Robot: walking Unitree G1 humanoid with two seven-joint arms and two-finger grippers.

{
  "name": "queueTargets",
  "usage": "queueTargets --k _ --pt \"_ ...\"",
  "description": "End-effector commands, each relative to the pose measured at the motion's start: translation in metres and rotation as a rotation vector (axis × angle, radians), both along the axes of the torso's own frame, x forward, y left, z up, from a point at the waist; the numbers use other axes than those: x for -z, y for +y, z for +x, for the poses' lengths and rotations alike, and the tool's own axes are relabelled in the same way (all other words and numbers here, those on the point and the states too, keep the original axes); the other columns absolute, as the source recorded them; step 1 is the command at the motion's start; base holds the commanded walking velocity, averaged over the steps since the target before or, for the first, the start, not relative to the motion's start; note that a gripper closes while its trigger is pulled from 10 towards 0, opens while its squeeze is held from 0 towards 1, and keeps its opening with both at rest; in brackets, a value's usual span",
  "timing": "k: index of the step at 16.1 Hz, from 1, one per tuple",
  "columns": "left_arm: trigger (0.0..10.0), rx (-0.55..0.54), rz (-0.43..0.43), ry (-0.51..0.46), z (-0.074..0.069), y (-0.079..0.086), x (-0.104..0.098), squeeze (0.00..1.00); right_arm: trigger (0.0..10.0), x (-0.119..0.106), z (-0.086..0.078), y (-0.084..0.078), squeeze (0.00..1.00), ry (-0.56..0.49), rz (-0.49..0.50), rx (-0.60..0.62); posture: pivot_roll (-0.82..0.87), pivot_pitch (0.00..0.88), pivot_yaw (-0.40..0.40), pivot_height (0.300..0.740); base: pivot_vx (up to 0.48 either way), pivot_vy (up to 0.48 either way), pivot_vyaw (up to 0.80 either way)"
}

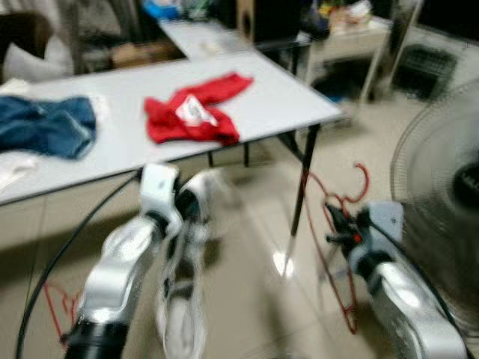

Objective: Hang hanger

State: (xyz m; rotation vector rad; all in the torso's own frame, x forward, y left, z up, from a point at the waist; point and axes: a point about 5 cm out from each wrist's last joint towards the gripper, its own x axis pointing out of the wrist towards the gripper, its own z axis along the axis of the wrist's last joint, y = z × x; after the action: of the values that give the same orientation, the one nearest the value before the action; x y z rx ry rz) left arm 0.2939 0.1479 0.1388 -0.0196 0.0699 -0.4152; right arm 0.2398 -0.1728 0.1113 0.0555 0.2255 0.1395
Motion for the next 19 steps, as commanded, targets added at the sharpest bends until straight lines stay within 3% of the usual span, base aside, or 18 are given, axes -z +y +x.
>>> queueTargets --k 1,6,12,17,18,19 --pt "10.0 -0.014 0.004 -0.028 0.001 0.005 -0.006 0.0 10.0 -0.005 0.002 0.006 0.0 -0.024 -0.005 -0.036 -0.17 0.0 0.033 0.74 0.289 0.0 0.0" --pt "10.0 -0.029 -0.016 -0.046 0.002 0.006 -0.01 0.0 10.0 -0.009 0.005 0.007 0.0 -0.044 -0.04 -0.083 -0.17 0.0 0.023 0.74 0.304 0.0 0.0" --pt "10.0 -0.007 -0.048 -0.109 0.01 0.0 -0.032 0.0 10.0 -0.032 0.006 0.007 0.0 -0.13 -0.025 -0.186 -0.17 0.0 0.028 0.74 0.361 0.0 0.0" --pt "10.0 0.079 -0.087 -0.183 0.025 -0.013 -0.064 0.0 10.0 -0.064 0.013 0.0 0.0 -0.254 -0.083 -0.205 -0.17 0.0 0.024 0.74 0.388 0.0 0.48" --pt "10.0 0.111 -0.096 -0.221 0.035 -0.018 -0.081 0.0 10.0 -0.073 0.014 -0.002 0.0 -0.286 -0.101 -0.243 -0.17 0.0 0.029 0.74 0.386 0.0 0.0" --pt "10.0 0.12 -0.098 -0.227 0.038 -0.019 -0.084 0.0 10.0 -0.075 0.013 -0.002 0.0 -0.291 -0.102 -0.253 -0.17 0.0 0.029 0.74 0.386 0.0 0.0"
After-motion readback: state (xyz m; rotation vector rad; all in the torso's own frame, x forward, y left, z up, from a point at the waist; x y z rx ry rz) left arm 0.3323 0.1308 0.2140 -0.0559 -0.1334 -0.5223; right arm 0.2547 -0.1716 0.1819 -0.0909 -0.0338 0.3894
